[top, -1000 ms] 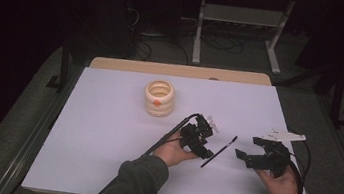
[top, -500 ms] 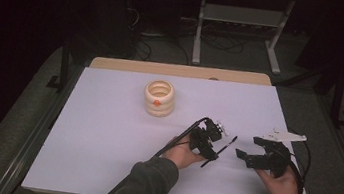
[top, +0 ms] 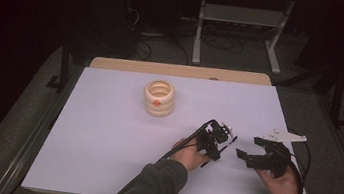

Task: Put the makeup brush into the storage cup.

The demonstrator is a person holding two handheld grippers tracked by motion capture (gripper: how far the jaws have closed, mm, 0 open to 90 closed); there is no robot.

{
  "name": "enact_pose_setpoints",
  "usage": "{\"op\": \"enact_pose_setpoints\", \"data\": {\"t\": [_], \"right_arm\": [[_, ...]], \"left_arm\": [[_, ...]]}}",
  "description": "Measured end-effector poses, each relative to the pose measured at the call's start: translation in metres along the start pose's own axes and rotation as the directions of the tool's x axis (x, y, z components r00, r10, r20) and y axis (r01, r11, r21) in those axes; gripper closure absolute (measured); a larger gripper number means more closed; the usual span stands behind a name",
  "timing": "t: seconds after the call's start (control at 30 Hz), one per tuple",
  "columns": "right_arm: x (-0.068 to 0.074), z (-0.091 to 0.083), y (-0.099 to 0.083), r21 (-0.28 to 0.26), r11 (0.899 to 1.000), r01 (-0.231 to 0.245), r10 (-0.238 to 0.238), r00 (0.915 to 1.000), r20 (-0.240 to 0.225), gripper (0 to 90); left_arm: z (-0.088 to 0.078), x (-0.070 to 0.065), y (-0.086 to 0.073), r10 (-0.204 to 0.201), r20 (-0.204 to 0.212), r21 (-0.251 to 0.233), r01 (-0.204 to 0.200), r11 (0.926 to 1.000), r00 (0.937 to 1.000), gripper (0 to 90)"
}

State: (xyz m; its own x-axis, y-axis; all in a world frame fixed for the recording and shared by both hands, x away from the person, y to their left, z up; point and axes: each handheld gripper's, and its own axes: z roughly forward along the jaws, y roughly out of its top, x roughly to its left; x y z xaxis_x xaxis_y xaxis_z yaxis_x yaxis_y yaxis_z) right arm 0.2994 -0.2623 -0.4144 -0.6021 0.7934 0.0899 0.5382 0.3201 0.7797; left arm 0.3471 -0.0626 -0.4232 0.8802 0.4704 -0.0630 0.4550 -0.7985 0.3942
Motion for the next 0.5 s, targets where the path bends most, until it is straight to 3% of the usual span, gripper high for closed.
{"op": "enact_pose_setpoints", "data": {"t": [0.13, 0.23, 0.37, 0.5], "right_arm": [[0.001, 0.0, 0.0, 0.004, 1.0, -0.003, 0.003, 1.0, -0.001, 15.4], [0.001, -0.001, 0.0, -0.011, 1.0, -0.005, 0.005, 1.0, 0.004, 15.4], [0.002, 0.0, -0.001, -0.004, 1.0, -0.005, 0.005, 1.0, 0.005, 15.4], [0.003, 0.001, -0.001, 0.0, 1.0, -0.005, 0.005, 1.0, 0.004, 15.4]], "left_arm": [[0.001, -0.003, 0.002, 0.002, -0.034, 0.014, -0.001, 0.9999, 0.9994, 73.6], [0.003, -0.009, 0.007, 0.014, -0.08, 0.05, -0.01, 0.9987, 0.9967, 75.0], [0.003, -0.011, 0.012, 0.016, -0.085, 0.09, -0.008, 0.9959, 0.9963, 80.7], [0.004, -0.007, 0.015, -0.031, -0.065, 0.104, 0.038, 0.9938, 0.9974, 82.4]]}}
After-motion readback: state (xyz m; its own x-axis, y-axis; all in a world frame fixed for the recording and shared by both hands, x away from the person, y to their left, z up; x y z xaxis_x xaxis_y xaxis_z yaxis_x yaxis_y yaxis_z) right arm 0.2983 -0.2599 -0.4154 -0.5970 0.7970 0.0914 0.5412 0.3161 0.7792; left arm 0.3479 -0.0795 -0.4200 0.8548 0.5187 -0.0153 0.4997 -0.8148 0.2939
